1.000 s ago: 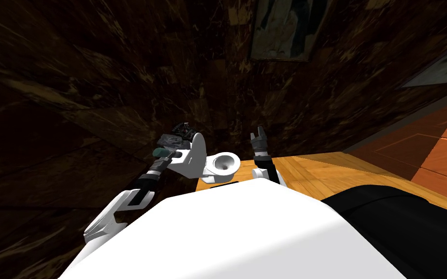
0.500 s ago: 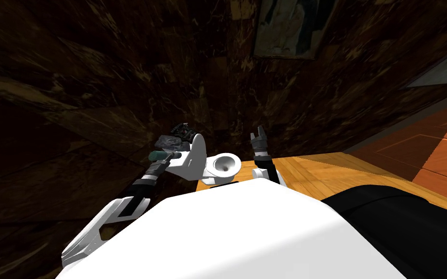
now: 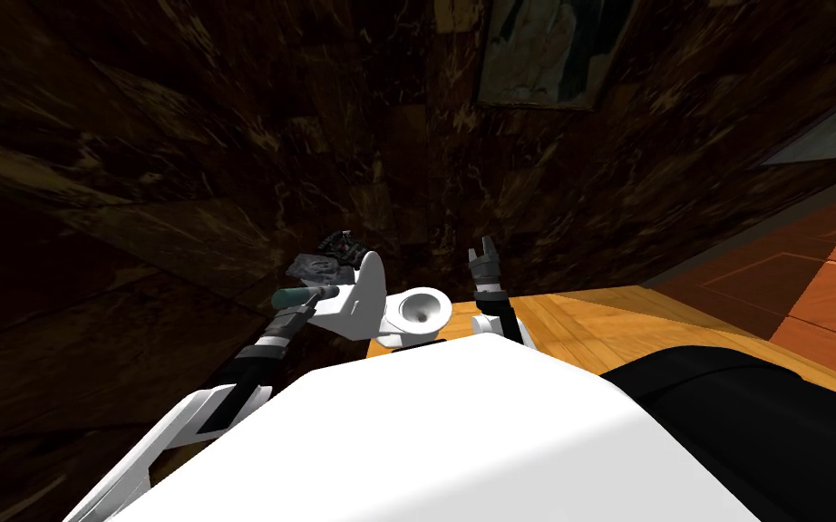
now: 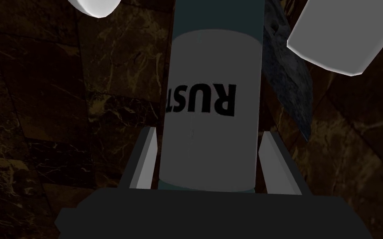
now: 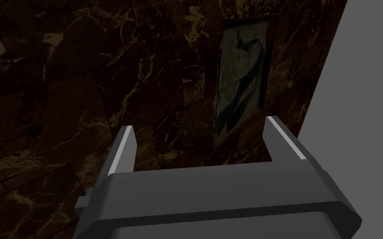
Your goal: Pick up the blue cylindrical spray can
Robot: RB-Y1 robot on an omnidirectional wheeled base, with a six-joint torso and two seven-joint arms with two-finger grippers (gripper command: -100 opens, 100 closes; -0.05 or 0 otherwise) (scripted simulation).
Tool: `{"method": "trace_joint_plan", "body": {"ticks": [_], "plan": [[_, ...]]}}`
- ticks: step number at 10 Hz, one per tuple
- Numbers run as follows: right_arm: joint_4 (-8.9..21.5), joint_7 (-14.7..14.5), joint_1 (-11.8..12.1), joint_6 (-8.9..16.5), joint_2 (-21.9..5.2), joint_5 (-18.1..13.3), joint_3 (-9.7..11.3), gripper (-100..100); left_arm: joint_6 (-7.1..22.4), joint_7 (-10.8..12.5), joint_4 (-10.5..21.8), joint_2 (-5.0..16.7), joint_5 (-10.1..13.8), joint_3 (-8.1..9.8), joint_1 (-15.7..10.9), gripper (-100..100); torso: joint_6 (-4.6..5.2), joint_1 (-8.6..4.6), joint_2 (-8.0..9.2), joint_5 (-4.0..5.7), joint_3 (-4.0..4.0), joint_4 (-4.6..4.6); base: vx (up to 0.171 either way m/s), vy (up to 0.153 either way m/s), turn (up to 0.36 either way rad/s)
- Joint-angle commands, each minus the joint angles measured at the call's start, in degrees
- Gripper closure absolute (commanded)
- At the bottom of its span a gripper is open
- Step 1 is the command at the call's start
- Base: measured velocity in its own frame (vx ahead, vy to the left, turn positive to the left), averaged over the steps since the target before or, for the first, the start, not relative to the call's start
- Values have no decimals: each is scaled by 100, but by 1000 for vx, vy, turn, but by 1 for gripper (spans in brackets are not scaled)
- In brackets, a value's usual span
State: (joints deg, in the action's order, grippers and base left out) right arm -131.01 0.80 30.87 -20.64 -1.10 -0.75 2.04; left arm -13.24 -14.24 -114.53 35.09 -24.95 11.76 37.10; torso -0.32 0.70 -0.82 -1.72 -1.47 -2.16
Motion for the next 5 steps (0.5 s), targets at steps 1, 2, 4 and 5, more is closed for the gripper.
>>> {"method": "trace_joint_plan", "body": {"ticks": [1,2,4,5], "plan": [[0,0,0,0,0,0,0,0,62,7,-286,18,24,33,286,100,0,0,0,0,0,0,71,19,6],[0,0,0,0,0,0,0,0,62,7,-478,18,24,33,468,100,3,-1,-1,8,-1,1,-3,8,-18],[0,0,-1,0,0,0,0,0,62,7,-739,18,24,33,468,100,9,-17,18,15,10,5,-1,3,12],[0,0,-1,0,0,0,0,0,74,5,-674,7,22,33,486,100,14,-22,19,18,11,6,0,0,0]]}}
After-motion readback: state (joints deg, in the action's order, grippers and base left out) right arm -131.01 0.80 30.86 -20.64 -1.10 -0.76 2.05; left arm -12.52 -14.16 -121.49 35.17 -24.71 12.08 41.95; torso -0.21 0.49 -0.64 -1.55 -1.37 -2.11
